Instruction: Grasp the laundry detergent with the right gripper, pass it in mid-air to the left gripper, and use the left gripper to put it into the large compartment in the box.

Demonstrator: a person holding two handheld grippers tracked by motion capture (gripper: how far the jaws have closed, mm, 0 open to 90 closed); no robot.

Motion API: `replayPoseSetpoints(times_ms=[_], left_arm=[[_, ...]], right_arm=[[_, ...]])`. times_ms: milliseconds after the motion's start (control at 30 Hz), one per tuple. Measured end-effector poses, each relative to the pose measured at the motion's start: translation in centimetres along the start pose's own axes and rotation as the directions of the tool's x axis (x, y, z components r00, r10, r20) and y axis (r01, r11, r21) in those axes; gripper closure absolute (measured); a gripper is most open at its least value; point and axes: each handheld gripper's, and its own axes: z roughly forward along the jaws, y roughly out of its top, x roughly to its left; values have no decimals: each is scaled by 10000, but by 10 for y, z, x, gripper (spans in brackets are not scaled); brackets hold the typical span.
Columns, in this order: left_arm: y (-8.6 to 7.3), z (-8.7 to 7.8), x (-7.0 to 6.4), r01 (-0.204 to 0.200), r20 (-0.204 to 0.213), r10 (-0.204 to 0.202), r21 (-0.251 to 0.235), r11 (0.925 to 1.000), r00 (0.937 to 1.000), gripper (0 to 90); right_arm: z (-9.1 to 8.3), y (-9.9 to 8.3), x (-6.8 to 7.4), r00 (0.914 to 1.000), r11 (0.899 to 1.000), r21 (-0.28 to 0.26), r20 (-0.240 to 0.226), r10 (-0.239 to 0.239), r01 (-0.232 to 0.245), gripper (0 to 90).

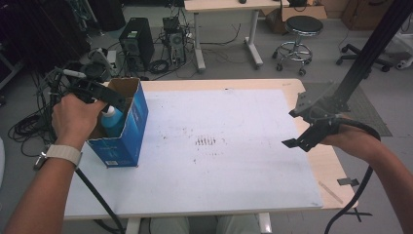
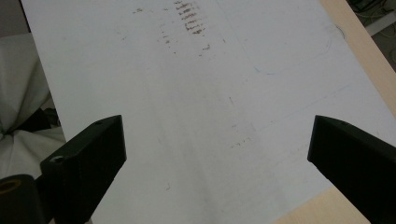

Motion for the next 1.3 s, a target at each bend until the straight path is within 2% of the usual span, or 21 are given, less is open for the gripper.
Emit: replayPoseSetpoints(times_ms=[167,400,667,767,900,967,1033,1200,1300], left_arm=[[1,-7,-9,-241,147,243,-132,9996,9996,94],[2,-15,-25,-834,301,841,-222,9963,9960,73],[7,-31,-51,-1729,372,1746,-432,9840,9839,61],[9,-36,-63,-2090,465,2112,-490,9767,9763,61],[11,-39,-79,-2613,636,2643,-520,9639,9623,61],[13,-41,-87,-2880,801,2915,-521,9562,9532,61],[15,-43,-94,-2989,923,3035,-602,9524,9484,61],[22,-43,-110,-3527,1088,3561,-492,9344,9281,58],[26,-42,-120,-3838,1211,3879,-570,9217,9137,58]], right_arm=[[-2,-1,1,10000,10000,-5,14,30,-30,41],[-4,-3,2,10000,10000,29,42,89,-89,41],[-4,-2,3,9999,9999,72,68,99,-99,41],[-5,-1,4,9999,9999,67,76,77,-78,41],[-5,1,5,9999,10000,64,87,74,-75,40],[-5,1,5,9999,9999,78,81,79,-79,40],[-5,1,4,9999,9999,104,79,106,-107,40],[-5,1,4,9999,9998,95,71,147,-148,41],[-3,2,4,9999,9998,150,49,148,-148,40]])
